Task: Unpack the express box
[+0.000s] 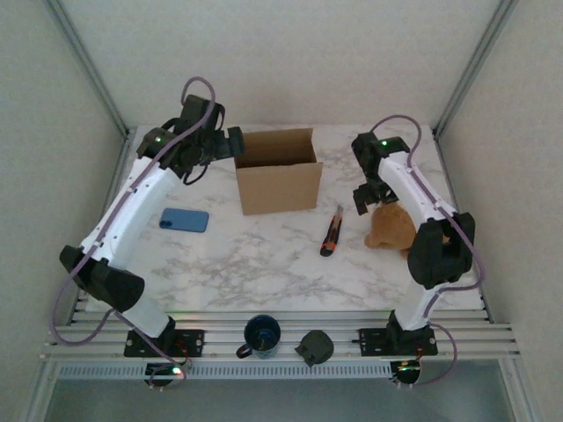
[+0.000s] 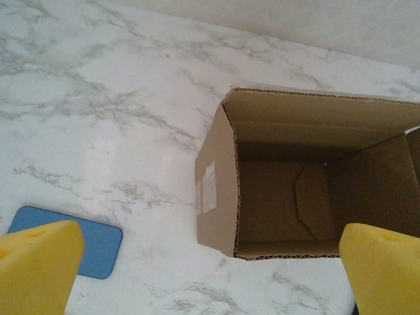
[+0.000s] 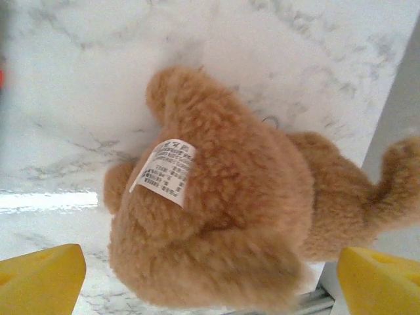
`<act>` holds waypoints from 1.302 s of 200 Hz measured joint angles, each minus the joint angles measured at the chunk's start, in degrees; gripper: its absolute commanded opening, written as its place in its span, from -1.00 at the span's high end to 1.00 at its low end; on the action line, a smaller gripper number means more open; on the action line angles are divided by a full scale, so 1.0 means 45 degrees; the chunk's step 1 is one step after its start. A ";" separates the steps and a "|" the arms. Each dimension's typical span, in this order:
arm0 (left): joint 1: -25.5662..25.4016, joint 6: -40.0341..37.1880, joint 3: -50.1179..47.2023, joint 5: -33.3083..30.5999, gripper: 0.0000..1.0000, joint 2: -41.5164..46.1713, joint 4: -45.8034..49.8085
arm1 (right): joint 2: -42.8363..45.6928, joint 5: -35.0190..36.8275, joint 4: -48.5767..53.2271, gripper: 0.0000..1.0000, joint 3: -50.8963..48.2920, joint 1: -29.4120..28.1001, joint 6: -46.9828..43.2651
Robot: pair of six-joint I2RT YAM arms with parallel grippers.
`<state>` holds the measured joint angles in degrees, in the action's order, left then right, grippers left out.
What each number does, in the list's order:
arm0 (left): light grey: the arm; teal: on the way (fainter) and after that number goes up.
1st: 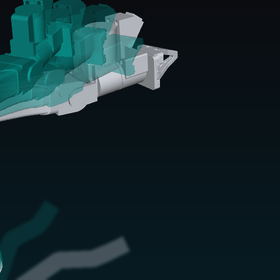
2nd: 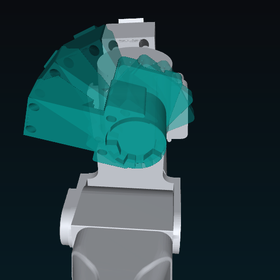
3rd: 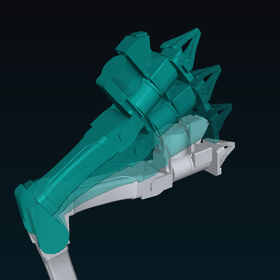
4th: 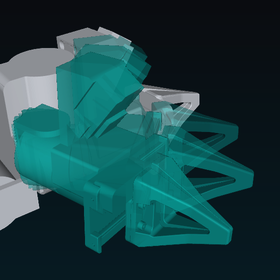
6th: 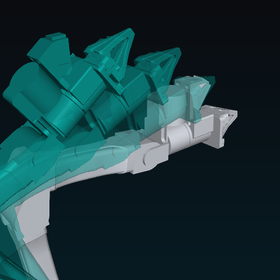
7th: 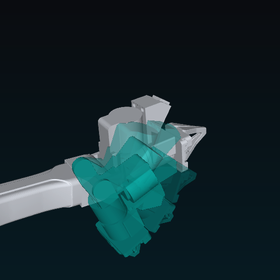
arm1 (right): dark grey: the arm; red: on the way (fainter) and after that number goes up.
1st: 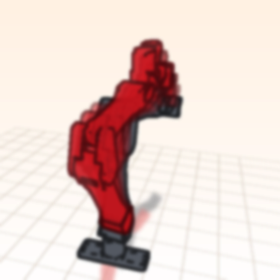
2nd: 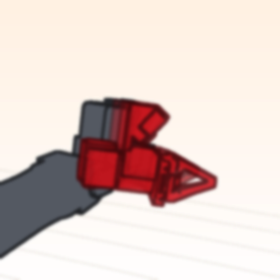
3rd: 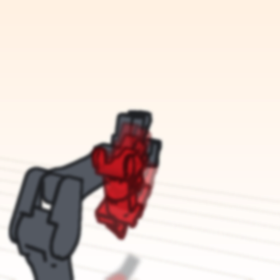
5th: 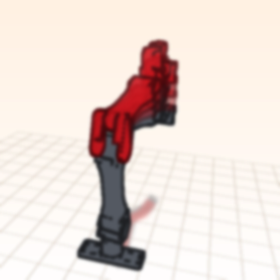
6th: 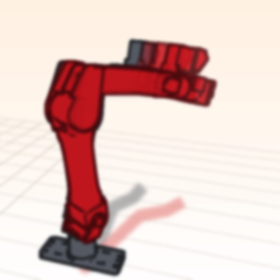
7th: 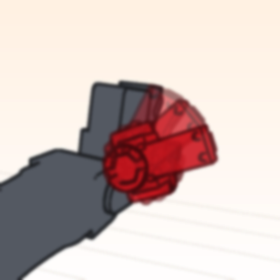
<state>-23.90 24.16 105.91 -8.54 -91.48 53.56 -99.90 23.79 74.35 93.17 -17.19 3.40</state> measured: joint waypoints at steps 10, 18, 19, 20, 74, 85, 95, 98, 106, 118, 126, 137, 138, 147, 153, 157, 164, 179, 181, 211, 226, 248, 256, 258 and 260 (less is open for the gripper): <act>0.0000 -0.0039 -0.0559 -0.0214 -0.99 0.0500 -0.0481 | 0.0607 0.0078 -0.0219 -0.98 0.0097 0.0000 0.0053; 0.0000 -0.0073 -0.1132 -0.0461 -0.99 0.0976 -0.0991 | 0.1200 0.0175 -0.0491 -0.98 0.0097 0.0000 0.0102; 0.0000 -0.0087 -0.1195 -0.0486 -0.99 0.1025 -0.1064 | 0.1253 0.0185 -0.0525 -0.98 0.0097 0.0000 0.0102; 0.0000 -0.0092 -0.1331 -0.0525 -0.99 0.1132 -0.1190 | 0.1355 0.0185 -0.0597 -0.98 0.0087 0.0000 0.0102; 0.0005 -0.1613 -0.9850 -0.3191 -0.99 0.6261 -0.9403 | 0.9568 0.1569 -0.9641 -0.74 -0.7407 -0.0024 0.0505; 0.0005 -0.2268 -1.2050 -0.3376 -0.99 0.7111 -1.1706 | 1.1210 0.1321 -1.1895 -0.62 -0.9670 -0.0010 0.0019; 0.0015 -0.2637 -1.3857 -0.3677 -0.99 0.7621 -1.3658 | 1.2162 0.0971 -1.3653 -0.75 -1.1332 -0.0015 -0.0287; 0.0024 -0.2730 -1.4319 -0.3803 -0.99 0.7732 -1.4144 | 1.2347 0.0884 -1.4042 -0.81 -1.1720 -0.0010 -0.0369; 0.0102 -0.2943 -1.5499 -0.4192 -0.99 0.7927 -1.5484 | 1.2662 0.0680 -1.4843 -0.97 -1.2599 0.0000 -0.0661; 0.0321 -0.3395 -1.6742 -0.4750 -0.99 0.7985 -1.7087 | 1.2740 0.0442 -1.5387 -0.98 -1.3323 0.0019 -0.1059; 0.0486 -0.3852 -1.7369 -0.5061 -0.99 0.7932 -1.8127 | 1.2594 0.0321 -1.5742 -0.98 -1.3624 0.0024 -0.1190; 0.0627 -0.4478 -1.7996 -0.5498 -0.99 0.7742 -1.9487 | 1.2366 0.0121 -1.6645 -0.98 -1.4100 0.0029 -0.1195; 0.0646 -0.4580 -1.8083 -0.5561 -0.99 0.7694 -1.9696 | 1.2342 0.0112 -1.6713 -0.98 -1.4134 0.0029 -0.1190; 0.0753 -0.5090 -1.8617 -0.5897 -0.99 0.7378 -2.1070 | 1.2031 -0.0019 -1.7704 -0.98 -1.4664 0.0029 -0.1141; 0.0826 -0.5391 -1.9050 -0.6081 -0.99 0.7111 -2.1993 | 1.1774 -0.0102 -1.8452 -0.98 -1.5096 0.0024 -0.1132; 0.0884 -0.5532 -1.9390 -0.6154 -0.99 0.6902 -2.2697 | 1.1555 -0.0112 -1.9059 -0.98 -1.5446 0.0024 -0.1127; 0.1025 -0.5761 -1.9958 -0.6198 -0.99 0.6494 -2.3790 | 1.1113 -0.0107 -2.0118 -0.98 -1.6033 0.0024 -0.1122; 0.1462 -0.6144 -2.1094 -0.6217 -0.99 0.5328 -2.5611 | 0.9602 0.0005 -2.2610 -0.98 -1.7461 0.0029 -0.1151; 0.1520 -0.6188 -2.1211 -0.6241 -0.99 0.5173 -2.5796 | 0.9355 0.0034 -2.2930 -0.98 -1.7641 0.0029 -0.1166; 0.2181 -0.6494 -2.1944 -0.5877 -0.99 0.2841 -2.8006 | 0.6280 0.0340 -2.7234 -0.98 -1.8651 0.0039 -0.1783; 0.2477 -0.6620 -2.2105 -0.5401 -0.99 0.1817 -2.9225 | 0.5008 0.0350 -2.9259 -0.98 -1.8612 0.0228 -0.1909; 0.3075 -0.6441 -2.2134 -0.4750 -0.99 0.1156 -2.9954 | 0.2924 0.0010 -3.1581 -0.98 -1.8316 0.0811 -0.1899; 0.3541 -0.6251 -2.2119 -0.4235 -0.99 0.1229 -2.9963 | 0.2370 -0.0131 -3.2139 -0.98 -1.8170 0.1010 -0.1904; 0.3677 -0.6198 -2.2114 -0.4080 -0.99 0.1239 -2.9959 | 0.2278 -0.0194 -3.2256 -0.98 -1.8136 0.1049 -0.1899; 0.3847 -0.6091 -2.2100 -0.3900 -0.99 0.1239 -2.9963 | 0.2220 -0.0223 -3.2319 -0.98 -1.8107 0.1088 -0.1885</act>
<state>-6.59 -3.25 6.46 -26.09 -85.91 -81.28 -89.91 22.79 -71.09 11.68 -12.29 -5.08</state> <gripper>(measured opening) 0.995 0.990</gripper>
